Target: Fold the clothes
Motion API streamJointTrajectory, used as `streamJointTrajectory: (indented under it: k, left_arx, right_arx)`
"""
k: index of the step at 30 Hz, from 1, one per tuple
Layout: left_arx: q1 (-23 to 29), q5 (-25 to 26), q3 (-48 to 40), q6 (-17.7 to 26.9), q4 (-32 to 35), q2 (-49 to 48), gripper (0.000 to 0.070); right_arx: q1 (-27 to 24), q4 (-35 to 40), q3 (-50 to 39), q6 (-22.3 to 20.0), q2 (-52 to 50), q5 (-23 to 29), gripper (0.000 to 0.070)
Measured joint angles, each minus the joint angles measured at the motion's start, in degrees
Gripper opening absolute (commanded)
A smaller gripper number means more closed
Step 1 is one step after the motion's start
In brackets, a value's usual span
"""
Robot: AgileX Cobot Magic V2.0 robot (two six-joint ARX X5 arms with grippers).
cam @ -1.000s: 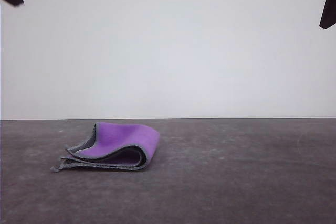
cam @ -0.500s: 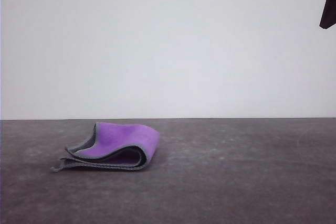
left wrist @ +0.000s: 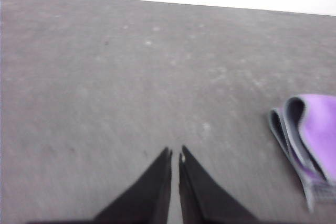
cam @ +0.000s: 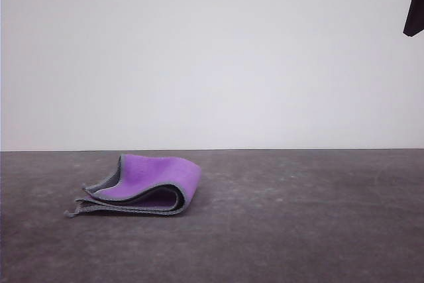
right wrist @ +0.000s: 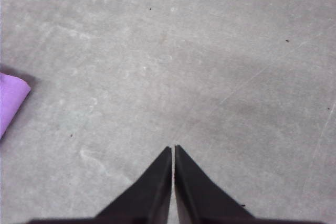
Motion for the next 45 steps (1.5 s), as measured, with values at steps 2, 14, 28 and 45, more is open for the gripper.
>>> streamJointTrajectory:
  k: [2,14,28,45]
  left_arx:
    - [0.2,-0.1,-0.1,-0.1,0.3,0.1,0.0017]
    - [2.6,-0.3,-0.7,-1.0,1.9,0.1,0.0017]
    - [2.6,-0.3,-0.7,-1.1,1.9,0.1,0.0017]
    - [2.6,-0.3,-0.7,-1.1,1.9,0.1,0.0017]
  right_arx:
    - [0.0,0.0,0.0,0.0,0.0,0.0,0.0004]
    - [0.0,0.0,0.0,0.0,0.0,0.0,0.0004]
    - [0.0,0.0,0.0,0.0,0.0,0.0,0.0004]
    - [0.0,18.2,-11.4,-0.5,-11.6,0.0,0.0004]
